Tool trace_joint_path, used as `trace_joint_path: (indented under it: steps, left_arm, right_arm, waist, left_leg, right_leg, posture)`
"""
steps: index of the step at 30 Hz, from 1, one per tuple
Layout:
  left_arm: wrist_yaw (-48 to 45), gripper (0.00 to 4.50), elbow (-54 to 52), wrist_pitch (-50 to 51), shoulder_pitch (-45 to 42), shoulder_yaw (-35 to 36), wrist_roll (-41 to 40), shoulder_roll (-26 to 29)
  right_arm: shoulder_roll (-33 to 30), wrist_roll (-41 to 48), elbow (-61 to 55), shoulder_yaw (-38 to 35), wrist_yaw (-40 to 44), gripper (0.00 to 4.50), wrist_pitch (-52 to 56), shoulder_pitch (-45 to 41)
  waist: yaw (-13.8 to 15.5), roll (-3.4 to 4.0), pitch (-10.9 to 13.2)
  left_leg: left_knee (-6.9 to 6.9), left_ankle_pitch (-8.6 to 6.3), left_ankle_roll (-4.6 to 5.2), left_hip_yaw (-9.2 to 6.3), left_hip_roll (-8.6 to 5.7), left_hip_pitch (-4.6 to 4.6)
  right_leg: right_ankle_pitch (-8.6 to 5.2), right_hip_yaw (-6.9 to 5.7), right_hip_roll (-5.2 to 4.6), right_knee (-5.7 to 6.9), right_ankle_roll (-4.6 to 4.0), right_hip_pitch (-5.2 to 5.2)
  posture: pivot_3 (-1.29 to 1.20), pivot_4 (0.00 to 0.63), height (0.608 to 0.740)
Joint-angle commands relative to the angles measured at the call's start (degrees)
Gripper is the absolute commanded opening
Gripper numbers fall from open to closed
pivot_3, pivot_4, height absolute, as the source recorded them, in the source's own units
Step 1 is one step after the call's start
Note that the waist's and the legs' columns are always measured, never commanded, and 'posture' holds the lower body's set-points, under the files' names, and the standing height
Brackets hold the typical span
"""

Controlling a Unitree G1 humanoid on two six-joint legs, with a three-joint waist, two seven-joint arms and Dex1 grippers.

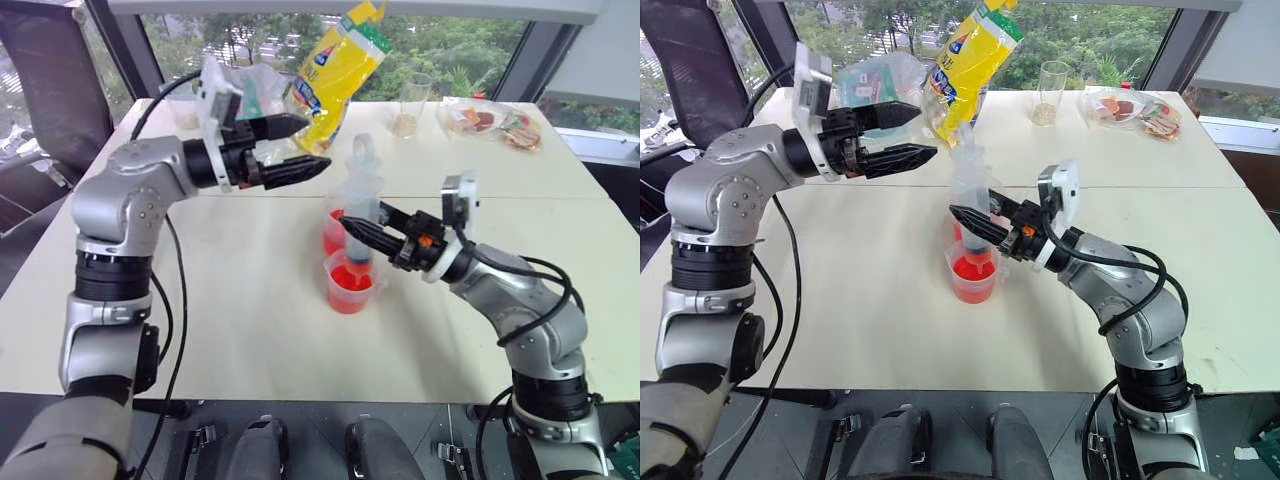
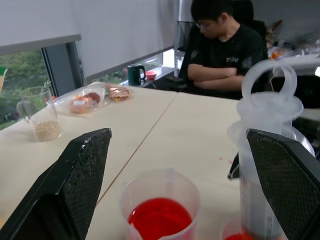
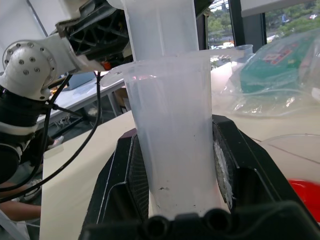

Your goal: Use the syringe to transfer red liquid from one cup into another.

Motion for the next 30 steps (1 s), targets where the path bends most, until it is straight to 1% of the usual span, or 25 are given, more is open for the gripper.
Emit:
trace_joint_path:
  steps: [1, 13, 14, 15, 16, 19, 22, 30]
  left_arm:
    - [0.27, 4.44, -1.24, 0.11, -2.58, 0.82, -1.78, -0.8]
    - [-1.59, 4.44, 1.93, -2.27, -3.59, -3.28, -0.1, -5.85]
    - [-1.65, 3.93, 2.13, -2.33, -3.6, -3.46, -0.2, -6.33]
    - [-1.67, 3.59, 2.35, -2.33, -3.67, -3.56, -0.36, -6.81]
    - [-1.77, 3.15, 2.45, -2.23, -3.73, -3.6, -0.62, -7.24]
    - [-1.88, 1.53, 2.33, -1.65, -3.79, -3.41, -1.28, -7.98]
    - [-2.32, 0.05, 1.74, -0.74, -3.47, -3.4, -1.99, -8.24]
    - [-4.33, 0.05, -2.02, 1.56, -0.04, -6.54, -2.13, -7.4]
  right_arm:
    - [-0.29, -0.22, -2.5, -0.05, -0.13, 1.38, -1.72, -0.33]
    - [-0.76, -0.78, -2.18, 0.59, 0.14, 1.38, -1.85, -0.76]
    - [-0.74, -0.88, -2.21, 0.64, 0.17, 1.38, -1.85, -0.78]
    - [-0.77, -0.95, -2.2, 0.64, 0.23, 1.38, -1.87, -0.82]
    - [-0.81, -0.95, -2.19, 0.64, 0.25, 1.38, -1.83, -0.86]
    - [-0.96, -0.9, -2.15, 0.68, 0.28, 1.38, -1.76, -0.92]
    - [-1.15, -0.8, -2.11, 0.62, 0.28, 1.38, -1.65, -1.04]
    - [-1.35, 0.03, -1.4, -0.67, 0.11, 1.38, -1.41, -3.35]
  waist:
    - [0.01, 0.0, 0.0]
    - [-0.07, 0.0, 0.0]
    - [-0.07, 0.0, 0.0]
    - [-0.01, 0.0, 0.0]
    - [0.03, 0.0, 0.0]
    - [0.03, 0.0, 0.0]
    - [-0.03, 0.0, 0.0]
    - [-0.01, 0.0, 0.0]
  left_leg:
    - [0.0, 0.0, 0.0, 0.0, 0.0, 0.0]
    - [0.0, 0.0, 0.0, 0.0, -0.01, 0.01]
    - [0.0, 0.0, 0.0, 0.0, 0.0, 0.02]
    - [0.0, 0.0, 0.0, 0.0, 0.01, 0.02]
    - [0.0, 0.01, -0.01, 0.0, 0.01, 0.02]
    - [0.01, 0.01, 0.0, 0.0, -0.01, 0.01]
    - [0.0, 0.0, 0.0, 0.0, 0.0, 0.01]
    - [0.0, 0.01, -0.01, 0.0, 0.0, 0.02]
  right_leg:
    - [0.0, 0.0, 0.0, 0.0, 0.0, 0.0]
    - [0.0, 0.0, 0.04, 0.0, 0.0, 0.01]
    - [0.0, 0.01, 0.03, 0.0, 0.0, 0.0]
    - [0.0, 0.01, 0.03, 0.0, 0.0, 0.0]
    - [0.0, 0.01, 0.03, 0.0, 0.0, 0.01]
    - [0.0, 0.01, 0.03, 0.0, 0.0, 0.01]
    - [0.0, 0.01, 0.03, 0.0, 0.0, 0.01]
    - [0.0, 0.02, 0.03, 0.0, 0.0, 0.01]
  posture:
    - [0.0, 0.15, 0.74]
    - [0.0, 0.15, 0.74]
    - [0.0, 0.15, 0.74]
    - [0.0, 0.15, 0.74]
    - [0.0, 0.15, 0.74]
    - [0.0, 0.15, 0.74]
    - [0.0, 0.15, 0.74]
    - [0.0, 0.15, 0.74]
